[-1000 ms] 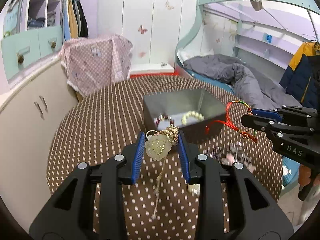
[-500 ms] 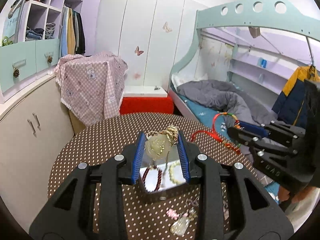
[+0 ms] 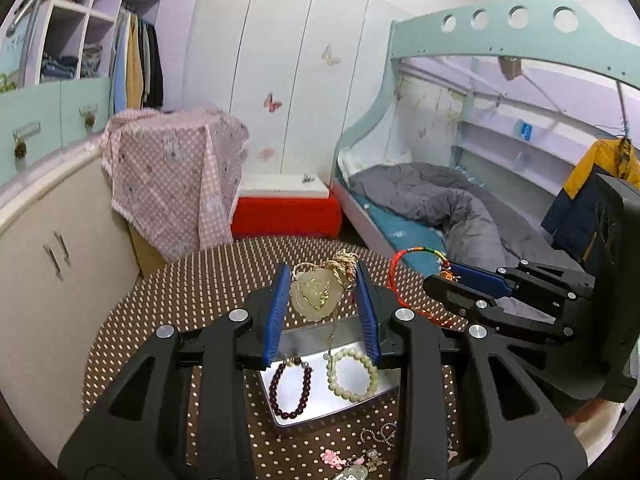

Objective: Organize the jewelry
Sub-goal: 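Lift both items over the tin box and open both tools to release them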

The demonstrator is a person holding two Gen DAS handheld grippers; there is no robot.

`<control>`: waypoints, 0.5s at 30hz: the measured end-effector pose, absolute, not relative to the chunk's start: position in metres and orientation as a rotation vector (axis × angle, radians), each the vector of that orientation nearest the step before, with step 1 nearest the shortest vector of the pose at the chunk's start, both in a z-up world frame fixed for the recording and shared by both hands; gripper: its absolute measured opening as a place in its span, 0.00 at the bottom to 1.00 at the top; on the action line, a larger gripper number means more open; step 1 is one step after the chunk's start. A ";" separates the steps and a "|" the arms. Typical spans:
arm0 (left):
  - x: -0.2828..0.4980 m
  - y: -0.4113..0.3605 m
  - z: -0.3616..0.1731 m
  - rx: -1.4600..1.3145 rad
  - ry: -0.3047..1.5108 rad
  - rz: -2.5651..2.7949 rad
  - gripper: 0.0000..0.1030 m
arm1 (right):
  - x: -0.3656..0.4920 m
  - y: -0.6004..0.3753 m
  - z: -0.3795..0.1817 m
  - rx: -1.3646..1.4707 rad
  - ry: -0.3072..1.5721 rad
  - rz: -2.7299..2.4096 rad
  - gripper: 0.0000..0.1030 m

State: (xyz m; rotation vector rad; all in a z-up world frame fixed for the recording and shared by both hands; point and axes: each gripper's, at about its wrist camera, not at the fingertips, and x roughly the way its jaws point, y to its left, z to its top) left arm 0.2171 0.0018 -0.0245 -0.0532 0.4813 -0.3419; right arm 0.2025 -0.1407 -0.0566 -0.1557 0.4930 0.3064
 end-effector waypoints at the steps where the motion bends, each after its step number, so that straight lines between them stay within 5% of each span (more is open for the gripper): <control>1: 0.220 0.000 -0.031 -0.055 0.498 -0.341 0.31 | 0.205 -0.141 -0.061 -0.153 0.510 0.309 0.19; 10: 0.240 -0.009 -0.082 -0.035 0.666 -0.308 0.33 | 0.225 -0.130 -0.107 -0.152 0.674 0.342 0.19; 12: 0.241 -0.010 -0.088 -0.018 0.693 -0.293 0.40 | 0.226 -0.130 -0.110 -0.150 0.691 0.342 0.21; 15: 0.240 -0.011 -0.091 0.004 0.697 -0.275 0.53 | 0.226 -0.134 -0.110 -0.138 0.696 0.335 0.40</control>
